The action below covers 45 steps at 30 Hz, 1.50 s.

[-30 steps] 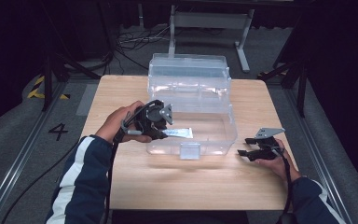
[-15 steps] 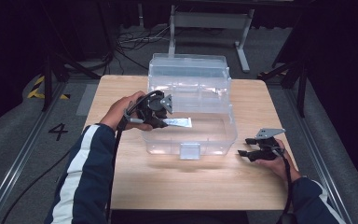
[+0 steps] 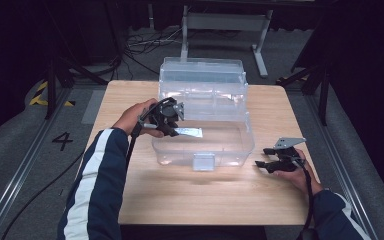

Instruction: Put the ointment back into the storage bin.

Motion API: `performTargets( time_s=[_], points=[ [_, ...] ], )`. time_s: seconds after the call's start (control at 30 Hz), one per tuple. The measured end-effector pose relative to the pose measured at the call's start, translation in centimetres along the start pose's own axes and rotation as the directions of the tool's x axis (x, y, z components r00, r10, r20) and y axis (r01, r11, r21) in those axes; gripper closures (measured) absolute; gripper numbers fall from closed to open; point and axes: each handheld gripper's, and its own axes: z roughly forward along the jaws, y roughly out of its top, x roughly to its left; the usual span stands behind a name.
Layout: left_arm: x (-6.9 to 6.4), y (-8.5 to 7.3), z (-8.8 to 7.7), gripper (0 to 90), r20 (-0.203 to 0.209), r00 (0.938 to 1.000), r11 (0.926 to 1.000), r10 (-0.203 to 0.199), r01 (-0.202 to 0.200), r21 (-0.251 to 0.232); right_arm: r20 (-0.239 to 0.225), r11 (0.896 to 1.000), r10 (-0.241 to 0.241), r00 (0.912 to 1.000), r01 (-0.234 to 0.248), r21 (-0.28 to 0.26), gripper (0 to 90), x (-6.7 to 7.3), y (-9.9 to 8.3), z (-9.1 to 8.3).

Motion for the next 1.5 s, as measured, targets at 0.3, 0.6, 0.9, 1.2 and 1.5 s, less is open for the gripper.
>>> performTargets(
  time_s=[0.3,0.6,0.9,1.2,1.5],
  points=[
    [0.6,-0.9,2.0,71.0,0.043,0.9991,0.9997,0.005,-0.006,0.023,0.003,1.0,0.003,1.0,-0.003,-0.002,33.4,0.0,-0.1,0.0],
    [0.9,-1.3,3.3,71.0,0.09,0.9959,0.9991,0.006,-0.01,0.04,0.003,1.0,0.003,1.0,-0.003,-0.009,33.5,0.0,-0.2,-0.1],
    [1.2,-2.1,4.2,71.0,0.103,0.9947,0.998,0.0,-0.007,0.063,0.0,1.0,0.004,1.0,-0.004,-0.016,33.5,0.0,-0.3,-0.1],
    [1.0,-2.3,4.8,70.9,0.138,0.9904,0.9979,0.002,-0.011,0.064,0.004,1.0,0.004,1.0,-0.004,-0.015,33.5,0.0,-0.3,-0.1],
    [0.9,-2.4,4.8,70.8,0.174,0.9846,0.998,0.013,-0.023,0.059,0.004,1.0,0.005,1.0,-0.005,-0.017,33.5,0.0,-0.3,-0.1]
  ],
)
